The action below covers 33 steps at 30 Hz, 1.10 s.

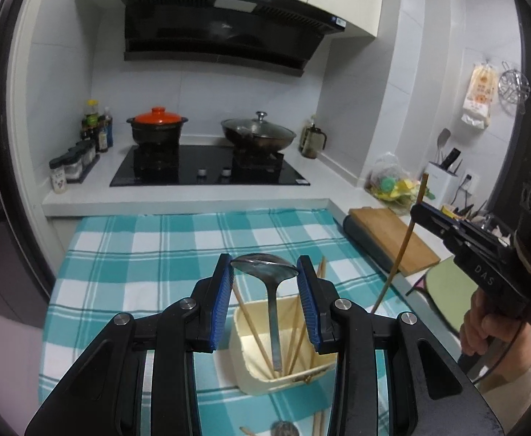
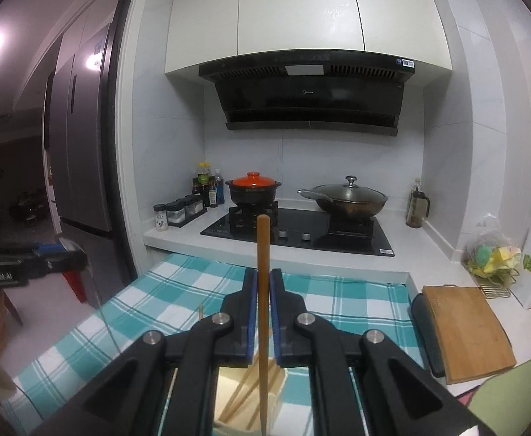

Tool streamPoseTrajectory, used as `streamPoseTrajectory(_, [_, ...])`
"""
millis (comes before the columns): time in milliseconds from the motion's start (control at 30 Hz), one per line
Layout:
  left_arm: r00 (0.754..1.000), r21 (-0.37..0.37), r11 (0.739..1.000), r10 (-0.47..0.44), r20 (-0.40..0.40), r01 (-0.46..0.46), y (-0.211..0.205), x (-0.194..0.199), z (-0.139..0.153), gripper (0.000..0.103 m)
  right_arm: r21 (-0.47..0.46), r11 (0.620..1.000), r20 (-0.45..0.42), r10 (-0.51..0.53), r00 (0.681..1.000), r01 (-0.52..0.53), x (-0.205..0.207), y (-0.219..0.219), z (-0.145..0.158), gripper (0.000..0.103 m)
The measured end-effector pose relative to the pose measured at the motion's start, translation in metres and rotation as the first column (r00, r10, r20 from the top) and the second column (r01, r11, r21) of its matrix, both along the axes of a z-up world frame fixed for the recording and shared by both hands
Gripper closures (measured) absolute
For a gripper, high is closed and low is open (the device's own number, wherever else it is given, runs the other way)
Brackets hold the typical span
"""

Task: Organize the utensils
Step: 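Open both grippers to drop the spoon and chopstick into the holder, then withdraw both grippers from the holder toward the remaining utensils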

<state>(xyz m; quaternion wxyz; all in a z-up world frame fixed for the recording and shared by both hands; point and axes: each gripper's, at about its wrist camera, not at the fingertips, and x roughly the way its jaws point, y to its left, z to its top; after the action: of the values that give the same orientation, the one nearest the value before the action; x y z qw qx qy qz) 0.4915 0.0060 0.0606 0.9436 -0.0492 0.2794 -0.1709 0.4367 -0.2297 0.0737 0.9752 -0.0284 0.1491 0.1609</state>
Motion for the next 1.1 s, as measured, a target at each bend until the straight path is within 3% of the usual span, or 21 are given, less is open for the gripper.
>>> streamPoseTrajectory(67, [0.999, 0.008, 1.000, 0.000, -0.050, 0.001, -0.013, 0.022, -0.018, 0.068, 0.029, 0.999, -0.003, 0.024, 1.000, -0.024, 0.019, 0.006, -0.008, 0.096])
streamPoseTrajectory(167, [0.991, 0.040, 0.999, -0.009, -0.130, 0.014, -0.032, 0.048, -0.052, 0.068, 0.074, 0.997, -0.101, 0.040, 0.994, -0.033, 0.049, 0.012, -0.035, 0.096])
streamPoseTrajectory(333, [0.968, 0.095, 0.995, -0.019, -0.249, 0.044, -0.056, 0.073, -0.116, 0.067, 0.089, 0.996, -0.314, 0.051, 0.948, -0.024, 0.092, 0.021, -0.106, 0.096])
streamPoseTrajectory(433, [0.948, 0.095, 0.994, -0.012, -0.319, 0.044, -0.058, 0.077, -0.136, 0.065, 0.106, 0.994, -0.405, 0.061, 0.912, -0.019, 0.107, 0.019, -0.137, 0.094])
streamPoseTrajectory(467, [0.947, 0.079, 0.996, -0.016, -0.320, 0.043, -0.054, 0.072, -0.136, 0.059, 0.107, 0.994, -0.419, 0.051, 0.907, -0.007, 0.110, 0.018, -0.141, 0.094])
streamPoseTrajectory(500, [0.949, 0.069, 0.997, -0.023, -0.315, 0.046, -0.050, 0.067, -0.131, 0.046, 0.109, 0.994, -0.418, 0.041, 0.908, 0.006, 0.108, 0.014, -0.143, 0.091])
streamPoseTrajectory(533, [0.953, 0.071, 0.997, -0.020, -0.301, 0.044, -0.045, 0.059, -0.125, 0.040, 0.120, 0.993, -0.410, 0.041, 0.911, 0.009, 0.105, 0.010, -0.141, 0.080])
streamPoseTrajectory(567, [0.960, 0.082, 0.996, -0.012, -0.280, 0.036, -0.039, 0.048, -0.119, 0.031, 0.135, 0.991, -0.398, 0.045, 0.916, 0.010, 0.100, 0.004, -0.135, 0.066])
streamPoseTrajectory(600, [0.965, 0.093, 0.995, -0.008, -0.263, 0.034, -0.033, 0.039, -0.112, 0.026, 0.143, 0.990, -0.381, 0.043, 0.924, 0.012, 0.093, -0.002, -0.128, 0.061])
streamPoseTrajectory(767, [0.966, 0.172, 0.981, -0.041, -0.254, 0.087, -0.003, -0.031, -0.101, 0.016, 0.052, 0.999, -0.318, 0.022, 0.948, -0.006, 0.034, -0.018, -0.103, 0.051])
streamPoseTrajectory(933, [0.960, 0.263, 0.956, -0.055, -0.274, 0.130, 0.016, -0.114, -0.124, 0.015, -0.074, 0.995, -0.348, 0.033, 0.937, -0.062, -0.044, -0.028, -0.118, 0.051])
streamPoseTrajectory(1100, [0.954, 0.200, 0.975, -0.034, -0.296, 0.097, 0.027, -0.185, -0.155, 0.014, -0.113, 0.992, -0.403, 0.007, 0.915, -0.057, -0.124, -0.043, -0.154, 0.051])
